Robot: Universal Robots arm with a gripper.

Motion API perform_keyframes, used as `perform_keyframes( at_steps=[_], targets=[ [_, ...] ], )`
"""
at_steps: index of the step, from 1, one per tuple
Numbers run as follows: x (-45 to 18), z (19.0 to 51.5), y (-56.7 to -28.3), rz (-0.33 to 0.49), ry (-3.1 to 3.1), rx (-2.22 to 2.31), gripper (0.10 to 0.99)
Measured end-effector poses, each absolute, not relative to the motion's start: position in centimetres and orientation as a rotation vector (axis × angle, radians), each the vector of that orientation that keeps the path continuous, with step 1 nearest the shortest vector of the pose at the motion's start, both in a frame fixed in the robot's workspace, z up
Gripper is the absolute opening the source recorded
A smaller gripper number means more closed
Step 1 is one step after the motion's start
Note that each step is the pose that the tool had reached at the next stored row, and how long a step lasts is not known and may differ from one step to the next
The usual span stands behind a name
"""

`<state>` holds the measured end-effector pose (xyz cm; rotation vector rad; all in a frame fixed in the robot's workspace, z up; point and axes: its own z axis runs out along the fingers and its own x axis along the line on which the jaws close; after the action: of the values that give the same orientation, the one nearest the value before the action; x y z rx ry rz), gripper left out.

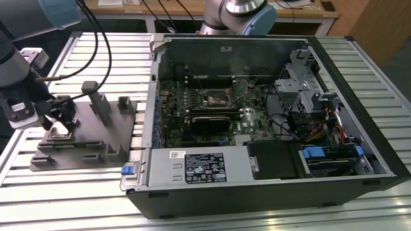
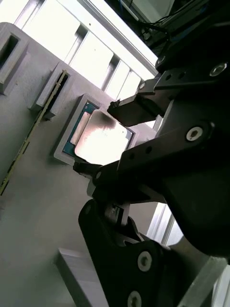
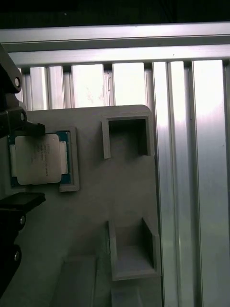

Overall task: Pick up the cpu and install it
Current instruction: 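Pick up the cpu and move it towards the insertion slot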

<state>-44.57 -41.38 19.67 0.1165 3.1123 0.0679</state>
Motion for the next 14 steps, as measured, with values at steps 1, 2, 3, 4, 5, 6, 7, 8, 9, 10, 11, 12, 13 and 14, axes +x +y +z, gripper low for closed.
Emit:
perform_keyframes(
  at_steps=[1,2,3,4,5,6,7,8,9,10,11,12,13,14],
  targets=[
    [-44.57,19.65,-41.38,0.068,3.112,0.115,0.588],
    [-44.57,19.63,-41.38,0.068,3.113,0.111,0.588],
    [-44.57,19.61,-41.38,0.068,3.113,0.107,0.588],
    [-44.58,19.6,-41.37,0.068,3.113,0.103,0.588],
    [-44.57,19.6,-41.37,0.068,3.113,0.101,0.588],
    [-44.58,19.6,-41.38,0.068,3.113,0.101,0.588],
    [-44.58,19.59,-41.38,0.068,3.113,0.101,0.588],
    [-44.58,19.6,-41.38,0.068,3.113,0.101,0.588],
    [-44.58,19.59,-41.38,0.068,3.113,0.1,0.6],
    [-44.57,19.59,-41.37,0.068,3.113,0.1,0.6],
    [-44.57,19.59,-41.38,0.068,3.113,0.1,0.6],
    [-44.58,19.59,-41.38,0.068,3.113,0.1,0.659],
    [-44.58,19.58,-41.37,0.068,3.113,0.099,0.659],
    [-44.58,19.55,-41.37,0.068,3.113,0.093,0.659]
  ],
)
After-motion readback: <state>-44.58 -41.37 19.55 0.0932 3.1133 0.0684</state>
